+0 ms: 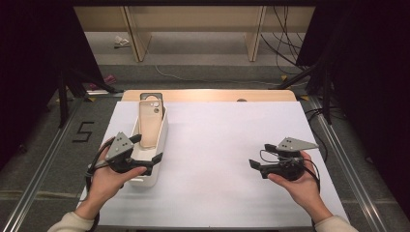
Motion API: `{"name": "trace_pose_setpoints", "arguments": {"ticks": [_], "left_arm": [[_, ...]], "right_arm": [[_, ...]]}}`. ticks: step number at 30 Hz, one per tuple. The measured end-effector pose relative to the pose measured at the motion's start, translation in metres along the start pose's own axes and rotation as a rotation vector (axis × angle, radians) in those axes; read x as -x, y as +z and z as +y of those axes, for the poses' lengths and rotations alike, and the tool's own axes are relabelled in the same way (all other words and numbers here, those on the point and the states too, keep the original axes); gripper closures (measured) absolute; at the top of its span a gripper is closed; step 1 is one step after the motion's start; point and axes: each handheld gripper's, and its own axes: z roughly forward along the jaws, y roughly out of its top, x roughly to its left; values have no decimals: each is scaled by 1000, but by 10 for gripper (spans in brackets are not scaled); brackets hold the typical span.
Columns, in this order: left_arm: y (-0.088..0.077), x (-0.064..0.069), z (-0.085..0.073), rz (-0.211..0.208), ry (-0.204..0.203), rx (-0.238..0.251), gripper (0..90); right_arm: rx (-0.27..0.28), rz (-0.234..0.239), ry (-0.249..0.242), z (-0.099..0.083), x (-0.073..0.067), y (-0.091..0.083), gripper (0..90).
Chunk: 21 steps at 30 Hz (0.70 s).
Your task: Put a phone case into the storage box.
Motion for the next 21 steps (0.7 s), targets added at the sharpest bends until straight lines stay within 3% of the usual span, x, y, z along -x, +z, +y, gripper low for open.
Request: {"name": "trace_pose_setpoints", "arguments": {"ticks": [9, 21], "left_arm": [[-6, 7, -9, 9, 33, 16, 49], [-7, 10, -17, 19, 45, 12, 49]], "right_arm": [[4, -1, 1, -3, 0, -6, 169], [10, -9, 5, -7, 1, -14, 170]]}}
